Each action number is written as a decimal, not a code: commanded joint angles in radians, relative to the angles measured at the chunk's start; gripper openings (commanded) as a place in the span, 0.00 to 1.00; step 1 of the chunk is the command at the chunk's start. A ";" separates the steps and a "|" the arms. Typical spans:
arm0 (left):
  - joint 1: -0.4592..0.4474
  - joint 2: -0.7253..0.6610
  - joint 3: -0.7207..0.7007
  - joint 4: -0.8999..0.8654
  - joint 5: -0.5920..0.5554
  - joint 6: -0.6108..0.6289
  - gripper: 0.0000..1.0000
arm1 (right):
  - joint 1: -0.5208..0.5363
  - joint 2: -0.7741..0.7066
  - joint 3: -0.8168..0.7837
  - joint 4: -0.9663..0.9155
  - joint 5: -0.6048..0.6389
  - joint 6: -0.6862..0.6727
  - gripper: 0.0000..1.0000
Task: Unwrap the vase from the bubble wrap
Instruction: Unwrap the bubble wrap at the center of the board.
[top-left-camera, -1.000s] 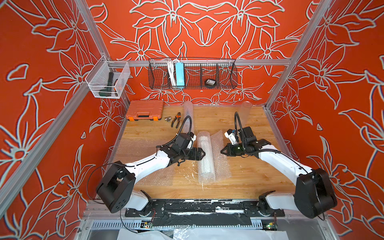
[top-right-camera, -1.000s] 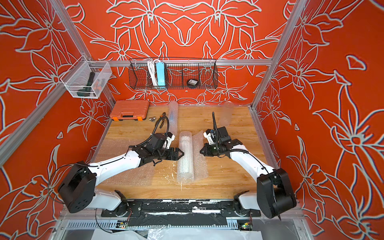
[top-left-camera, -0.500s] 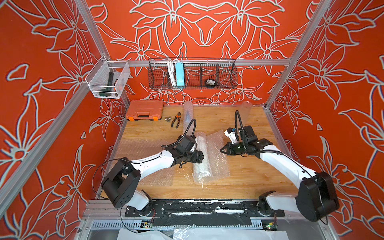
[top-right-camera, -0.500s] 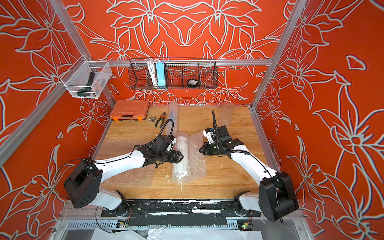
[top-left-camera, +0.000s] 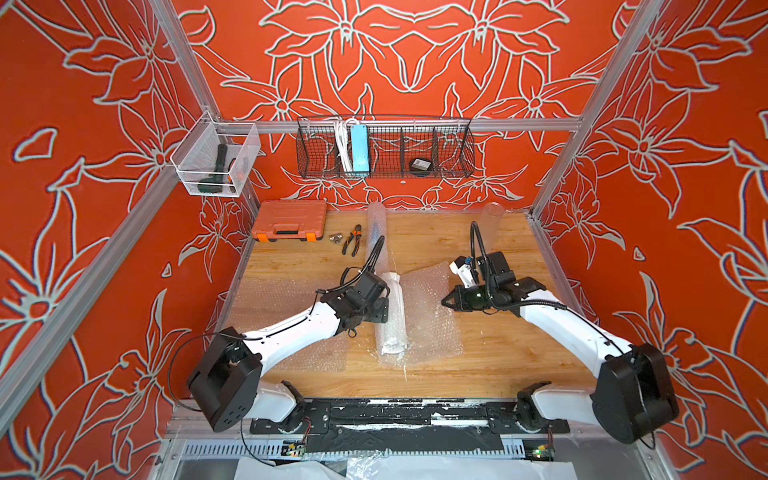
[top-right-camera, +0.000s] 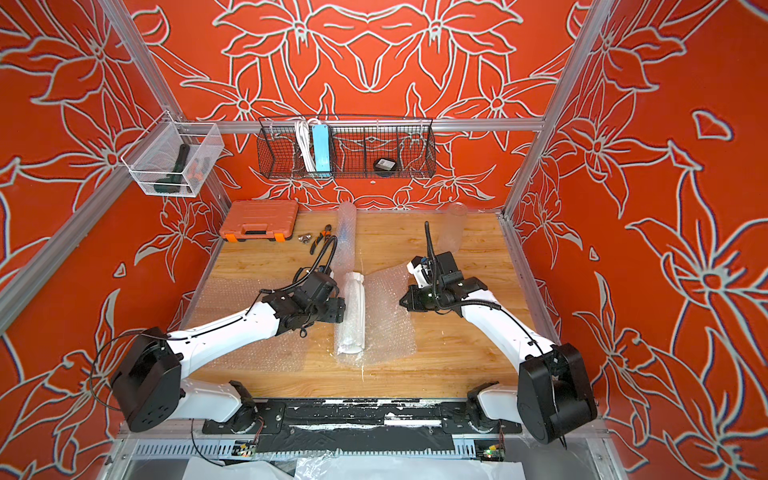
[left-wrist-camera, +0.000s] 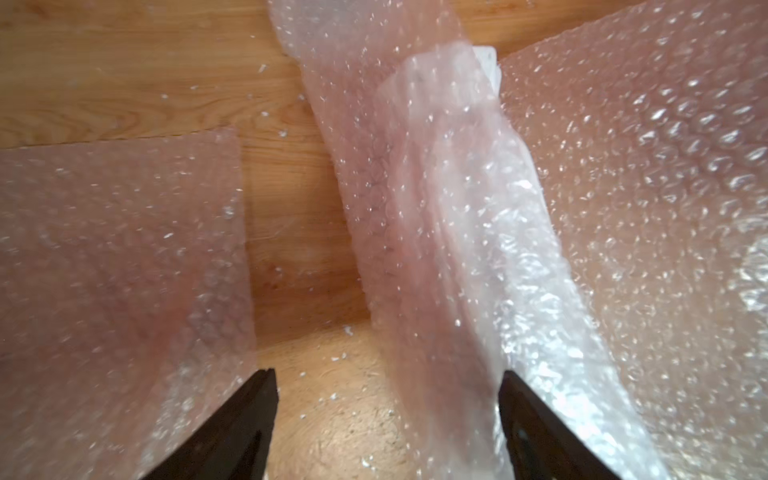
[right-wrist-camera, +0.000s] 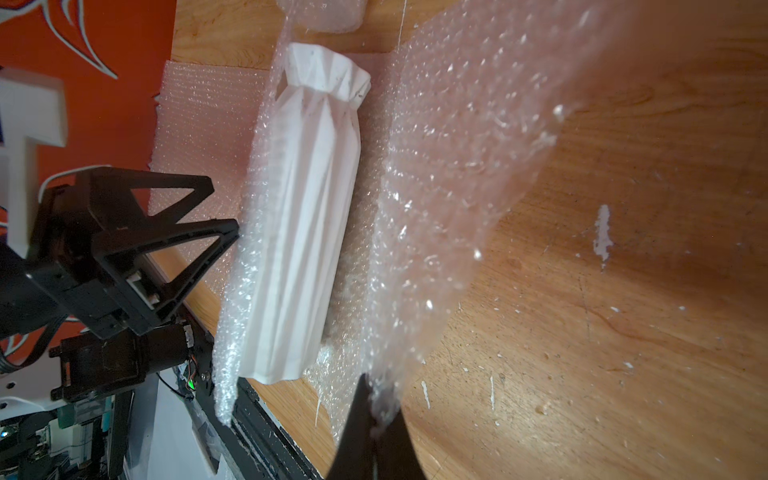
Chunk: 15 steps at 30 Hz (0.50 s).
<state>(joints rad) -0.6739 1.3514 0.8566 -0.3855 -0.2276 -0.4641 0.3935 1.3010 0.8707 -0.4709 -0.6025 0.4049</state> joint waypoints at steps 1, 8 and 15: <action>0.005 -0.072 0.024 -0.016 -0.026 0.036 0.81 | 0.008 -0.014 0.028 -0.005 0.012 -0.005 0.00; 0.005 -0.141 0.008 0.084 0.135 0.078 0.84 | 0.008 -0.007 0.025 -0.002 0.010 -0.005 0.00; 0.005 -0.090 0.011 0.118 0.225 0.071 0.84 | 0.009 -0.002 0.025 0.002 0.006 -0.005 0.00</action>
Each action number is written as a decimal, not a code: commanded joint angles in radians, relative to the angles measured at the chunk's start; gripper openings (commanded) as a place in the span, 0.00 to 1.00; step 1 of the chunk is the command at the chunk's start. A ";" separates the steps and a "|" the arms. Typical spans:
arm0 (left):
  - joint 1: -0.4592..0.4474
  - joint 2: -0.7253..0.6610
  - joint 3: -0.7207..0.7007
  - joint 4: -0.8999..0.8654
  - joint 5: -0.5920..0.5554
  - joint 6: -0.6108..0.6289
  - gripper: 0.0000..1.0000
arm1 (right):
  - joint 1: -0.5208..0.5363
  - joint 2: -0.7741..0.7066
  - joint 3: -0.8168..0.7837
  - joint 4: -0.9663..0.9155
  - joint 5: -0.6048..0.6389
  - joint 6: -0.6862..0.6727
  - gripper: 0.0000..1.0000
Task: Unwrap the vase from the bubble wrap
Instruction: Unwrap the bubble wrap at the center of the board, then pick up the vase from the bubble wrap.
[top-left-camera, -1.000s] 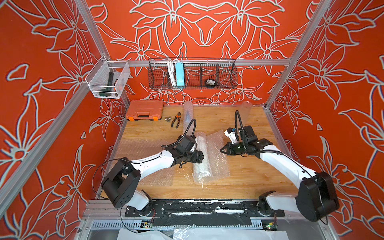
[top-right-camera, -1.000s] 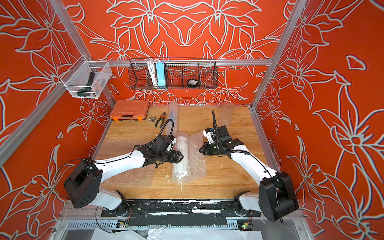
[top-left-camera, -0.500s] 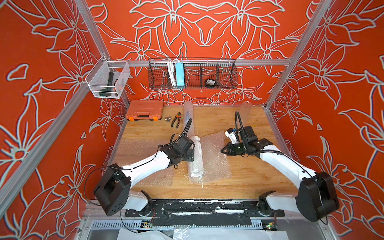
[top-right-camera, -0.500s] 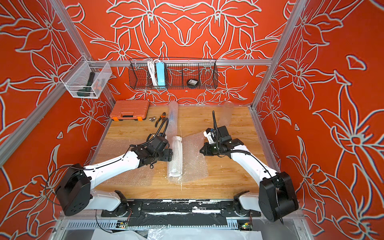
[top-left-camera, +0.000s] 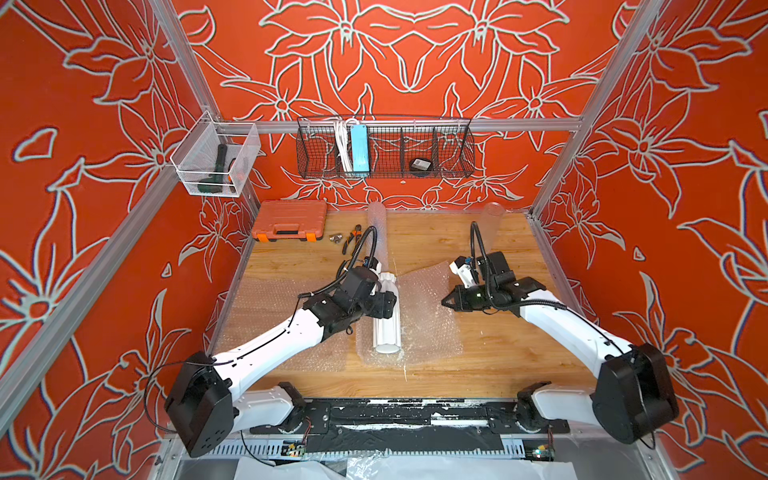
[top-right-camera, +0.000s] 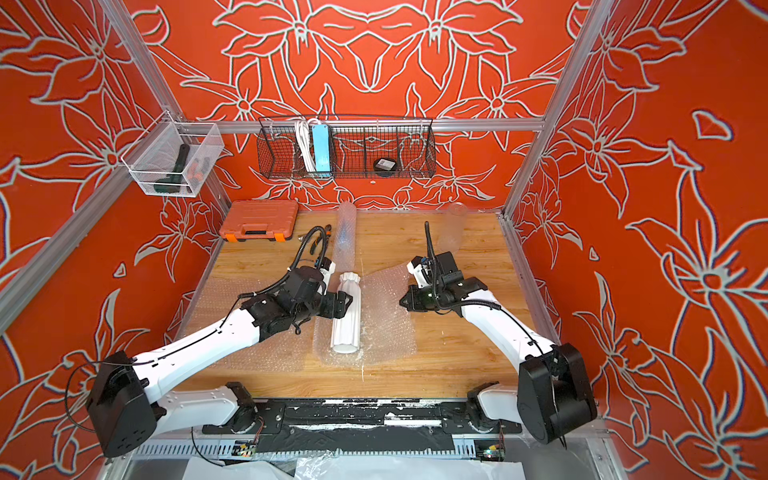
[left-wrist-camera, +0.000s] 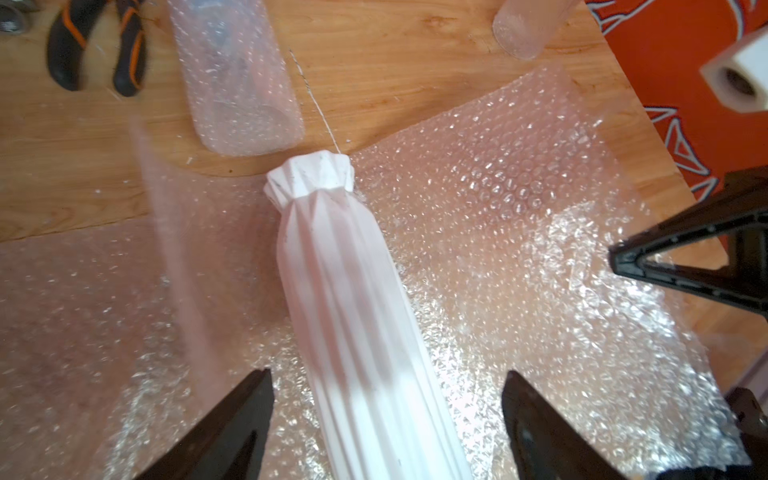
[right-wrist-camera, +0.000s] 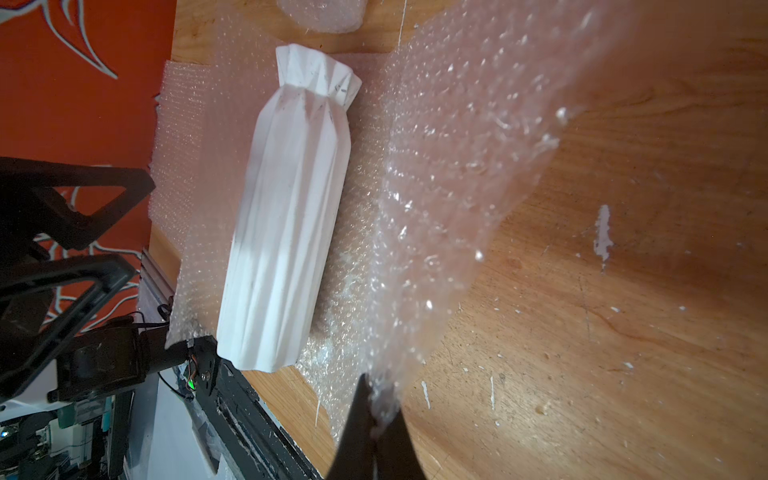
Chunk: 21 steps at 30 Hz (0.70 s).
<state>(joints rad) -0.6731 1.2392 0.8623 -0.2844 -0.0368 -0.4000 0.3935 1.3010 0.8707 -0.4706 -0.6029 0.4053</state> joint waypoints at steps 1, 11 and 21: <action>0.004 0.031 0.005 0.011 0.019 0.001 0.84 | 0.009 -0.001 0.026 0.001 0.006 -0.005 0.00; 0.004 0.155 0.048 -0.099 -0.009 -0.012 0.86 | 0.009 0.006 0.026 -0.002 0.015 -0.011 0.00; 0.004 0.262 0.146 -0.278 0.053 0.009 0.96 | 0.010 0.016 0.016 0.004 0.028 -0.012 0.00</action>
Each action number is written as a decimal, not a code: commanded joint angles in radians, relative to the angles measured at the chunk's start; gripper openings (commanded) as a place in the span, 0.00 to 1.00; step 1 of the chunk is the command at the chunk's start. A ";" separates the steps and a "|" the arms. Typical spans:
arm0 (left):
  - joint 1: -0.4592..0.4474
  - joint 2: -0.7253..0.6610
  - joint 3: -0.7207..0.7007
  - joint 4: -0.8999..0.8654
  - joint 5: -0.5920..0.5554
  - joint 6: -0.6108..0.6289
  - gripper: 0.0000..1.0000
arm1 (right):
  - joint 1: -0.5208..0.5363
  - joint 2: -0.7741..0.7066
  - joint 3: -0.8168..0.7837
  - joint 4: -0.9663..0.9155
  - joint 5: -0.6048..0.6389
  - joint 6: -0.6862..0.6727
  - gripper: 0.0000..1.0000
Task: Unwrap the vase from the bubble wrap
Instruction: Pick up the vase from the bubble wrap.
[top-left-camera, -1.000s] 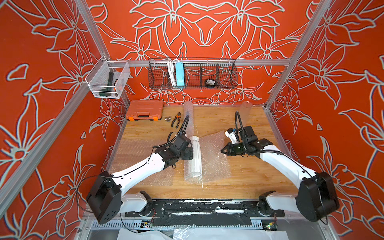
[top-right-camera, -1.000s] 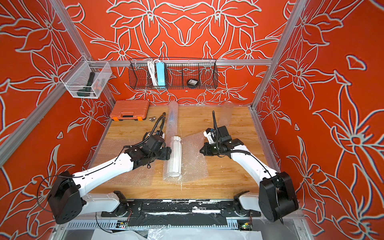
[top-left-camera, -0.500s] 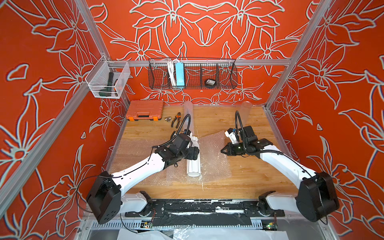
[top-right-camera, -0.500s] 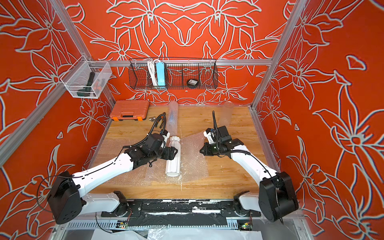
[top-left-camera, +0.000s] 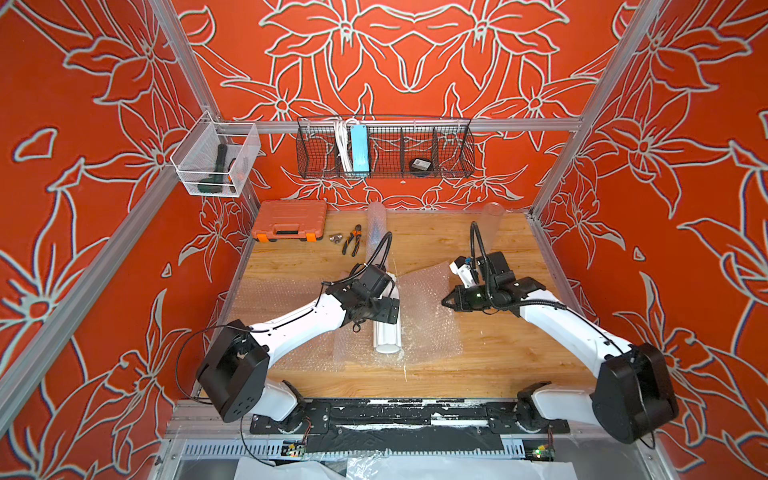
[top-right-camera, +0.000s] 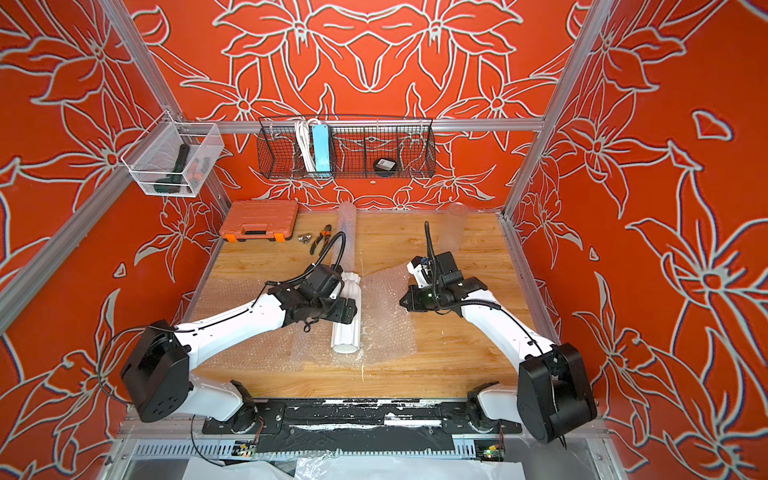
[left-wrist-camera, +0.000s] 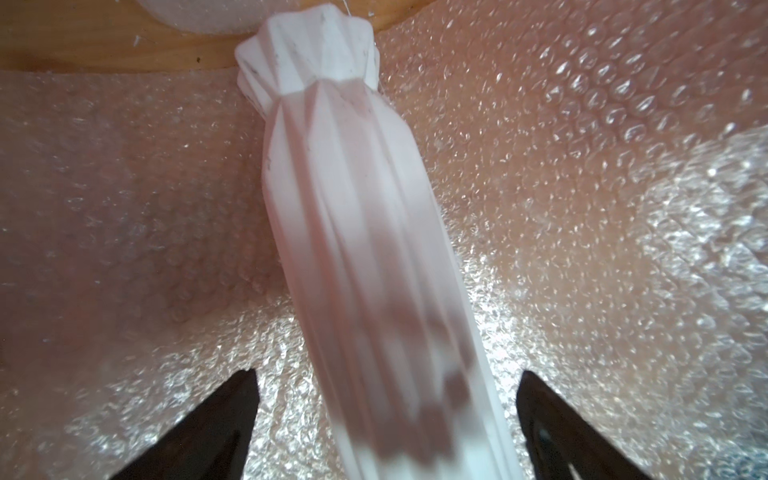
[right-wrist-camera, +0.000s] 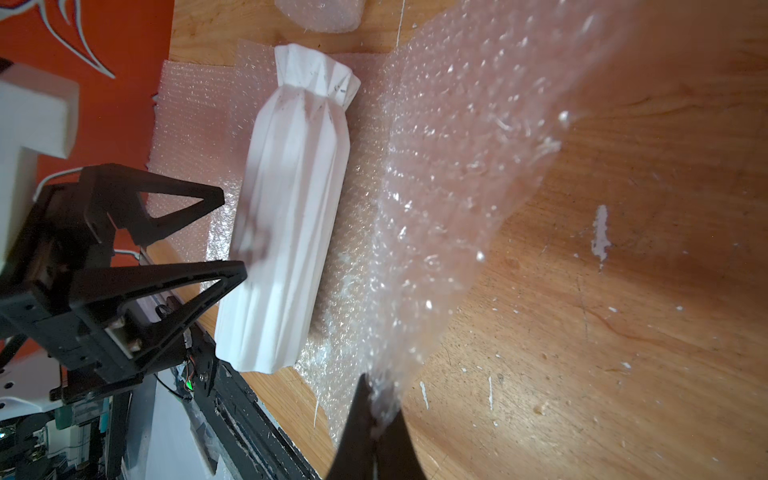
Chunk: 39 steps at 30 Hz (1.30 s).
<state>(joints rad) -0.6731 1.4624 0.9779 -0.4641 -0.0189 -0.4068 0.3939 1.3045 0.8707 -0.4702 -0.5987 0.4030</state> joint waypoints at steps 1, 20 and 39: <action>0.002 0.052 0.037 -0.107 0.048 0.022 0.96 | 0.009 0.013 0.015 0.005 0.025 -0.009 0.00; -0.040 0.161 0.038 -0.111 0.065 0.015 0.96 | 0.008 0.015 -0.005 0.018 0.026 -0.007 0.00; -0.058 0.139 0.025 -0.205 0.099 0.071 0.96 | 0.010 0.021 -0.010 0.019 0.041 -0.006 0.00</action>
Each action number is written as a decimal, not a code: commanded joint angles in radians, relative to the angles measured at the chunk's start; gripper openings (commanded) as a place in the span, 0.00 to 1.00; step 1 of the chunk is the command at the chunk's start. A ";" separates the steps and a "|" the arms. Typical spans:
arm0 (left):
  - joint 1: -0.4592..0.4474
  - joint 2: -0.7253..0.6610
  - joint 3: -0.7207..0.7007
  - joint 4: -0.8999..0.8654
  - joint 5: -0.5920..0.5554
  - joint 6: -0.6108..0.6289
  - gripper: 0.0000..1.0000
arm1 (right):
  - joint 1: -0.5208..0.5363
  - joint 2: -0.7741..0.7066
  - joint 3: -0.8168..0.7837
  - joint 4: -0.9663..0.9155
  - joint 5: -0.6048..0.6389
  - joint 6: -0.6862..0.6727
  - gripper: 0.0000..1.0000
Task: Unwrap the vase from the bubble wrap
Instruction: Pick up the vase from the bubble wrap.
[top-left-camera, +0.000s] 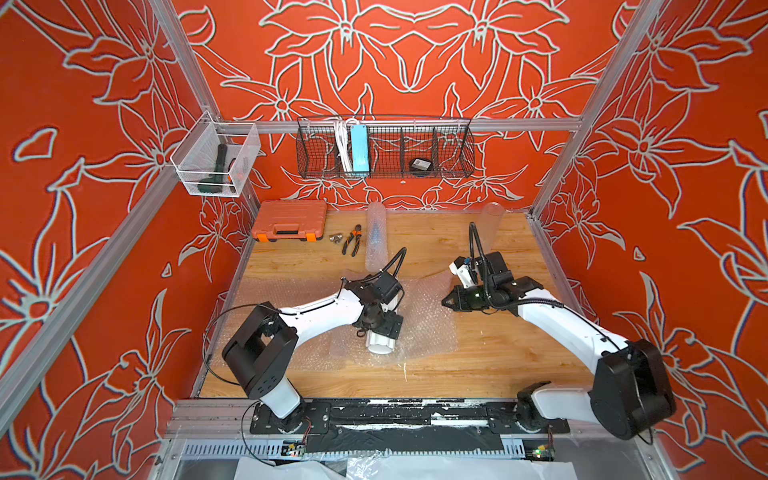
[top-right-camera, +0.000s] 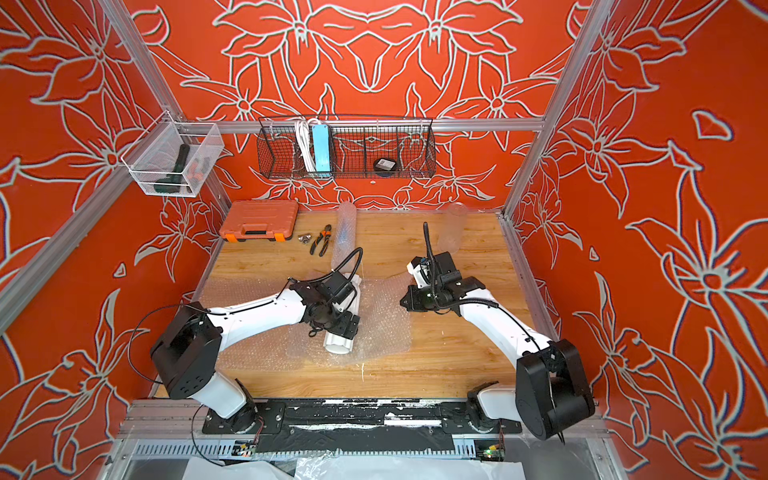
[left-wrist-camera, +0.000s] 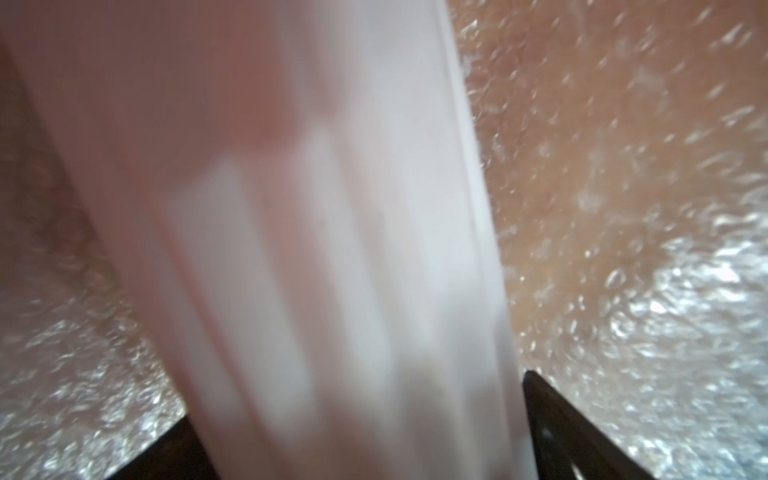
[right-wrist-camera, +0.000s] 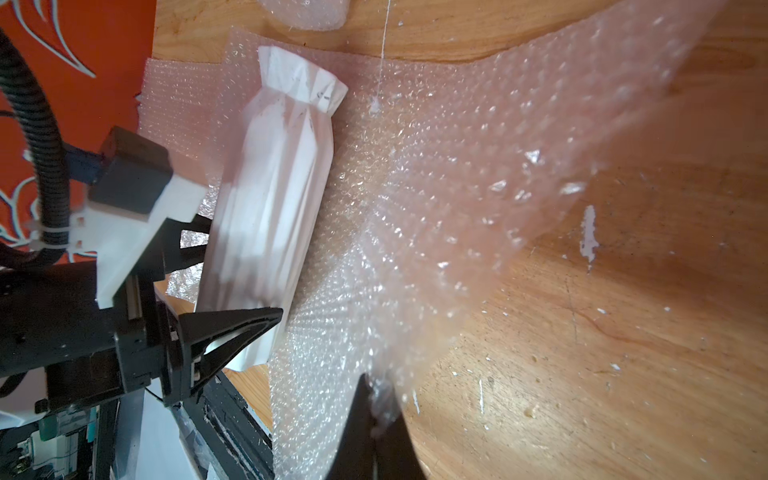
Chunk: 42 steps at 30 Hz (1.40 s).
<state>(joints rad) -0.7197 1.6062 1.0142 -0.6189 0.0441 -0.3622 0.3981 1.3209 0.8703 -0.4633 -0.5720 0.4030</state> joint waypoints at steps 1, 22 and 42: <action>-0.016 -0.002 -0.014 -0.043 0.053 0.030 0.97 | 0.006 0.006 -0.010 0.012 0.014 -0.006 0.00; -0.024 -0.009 -0.014 0.003 0.076 0.027 0.75 | 0.006 -0.067 0.012 -0.095 0.329 -0.034 0.46; -0.024 -0.189 -0.111 0.330 0.073 0.030 0.73 | -0.006 -0.145 -0.009 -0.091 0.398 -0.018 0.59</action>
<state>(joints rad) -0.7376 1.4532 0.8883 -0.4034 0.1150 -0.3557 0.3969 1.1648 0.8703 -0.5797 -0.1162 0.3820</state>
